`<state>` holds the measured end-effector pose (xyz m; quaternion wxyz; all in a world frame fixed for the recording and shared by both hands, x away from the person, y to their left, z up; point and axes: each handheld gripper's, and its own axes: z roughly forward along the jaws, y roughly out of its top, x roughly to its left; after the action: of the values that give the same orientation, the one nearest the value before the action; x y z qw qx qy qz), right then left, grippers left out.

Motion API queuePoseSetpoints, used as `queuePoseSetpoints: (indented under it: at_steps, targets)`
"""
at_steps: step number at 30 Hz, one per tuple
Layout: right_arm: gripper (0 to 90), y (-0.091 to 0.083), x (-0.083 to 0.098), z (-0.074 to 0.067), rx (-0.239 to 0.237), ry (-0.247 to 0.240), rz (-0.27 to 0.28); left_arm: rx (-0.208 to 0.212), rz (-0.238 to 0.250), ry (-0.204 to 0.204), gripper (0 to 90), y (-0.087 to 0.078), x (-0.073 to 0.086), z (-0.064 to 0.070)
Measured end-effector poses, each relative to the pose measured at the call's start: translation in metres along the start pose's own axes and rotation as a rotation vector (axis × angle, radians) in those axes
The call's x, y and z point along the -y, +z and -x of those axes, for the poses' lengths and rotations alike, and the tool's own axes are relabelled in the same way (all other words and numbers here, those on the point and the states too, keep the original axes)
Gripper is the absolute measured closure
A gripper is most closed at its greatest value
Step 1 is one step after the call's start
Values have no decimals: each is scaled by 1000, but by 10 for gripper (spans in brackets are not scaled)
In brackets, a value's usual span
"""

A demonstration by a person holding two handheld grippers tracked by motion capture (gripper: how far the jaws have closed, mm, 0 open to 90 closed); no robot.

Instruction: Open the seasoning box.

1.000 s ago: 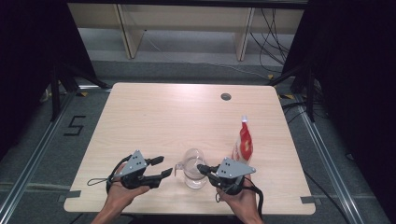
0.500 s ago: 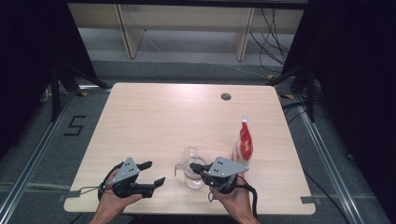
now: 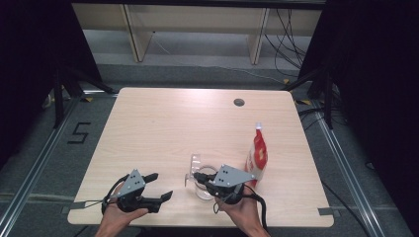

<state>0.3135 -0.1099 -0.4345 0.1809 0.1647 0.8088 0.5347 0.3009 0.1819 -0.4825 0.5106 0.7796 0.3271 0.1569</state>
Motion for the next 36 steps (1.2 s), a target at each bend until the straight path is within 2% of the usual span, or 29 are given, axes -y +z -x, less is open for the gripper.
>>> queuePoseSetpoints:
  at_steps: [1, 7, 9, 10, 13, 16, 17, 23, 24, 25, 26, 28, 31, 32, 33, 36]
  targets:
    - [900, 1, 0, 0, -4, -1, -3, -3, -11, 7, 197, -1, 0, 0]
    - [894, 5, -1, -2, -2, -12, -4, 14, 0, 3, 192, 2, 1, 1]
    - [892, 5, -2, -2, -7, -2, -10, 18, -3, 13, 192, 2, 1, 1]
    - [891, 5, -2, -2, -6, -4, -9, 18, -11, 34, 192, 2, 1, -1]
    - [887, 6, -2, -1, -13, -14, -11, 18, -6, 0, 192, 2, 1, 2]
    - [882, 7, -2, 0, -9, -30, 3, 19, -2, -4, 192, 2, 1, 2]
    - [882, 7, -1, -1, -17, -3, -5, 19, -3, -3, 191, 2, 2, 2]
    - [867, 6, -1, -1, -7, 0, -13, 20, -1, 1, 191, 2, 1, 1]
    - [866, 6, -1, -2, -7, 16, -13, 17, -14, 34, 191, 1, 1, -1]
    - [863, 6, -1, -1, -3, 7, -8, 9, -14, 12, 191, 1, 1, 0]
    - [862, 5, -1, 0, -16, -2, -15, 9, -15, 12, 191, 1, 2, 0]
    - [852, 4, -1, 1, -4, 4, -6, 17, -11, 4, 191, 2, 2, 0]
    - [835, 1, 0, 3, -2, 5, -14, 17, -9, 1, 191, 2, 2, 1]
    - [827, 1, 1, 4, 10, 10, -7, 20, -2, 7, 190, 2, 2, 1]
    - [812, -2, 3, 6, 9, 15, -14, 20, -9, 31, 185, 2, 2, -1]
    - [783, -6, 6, 10, 31, 27, -5, 13, -4, 5, 171, 2, 2, 1]
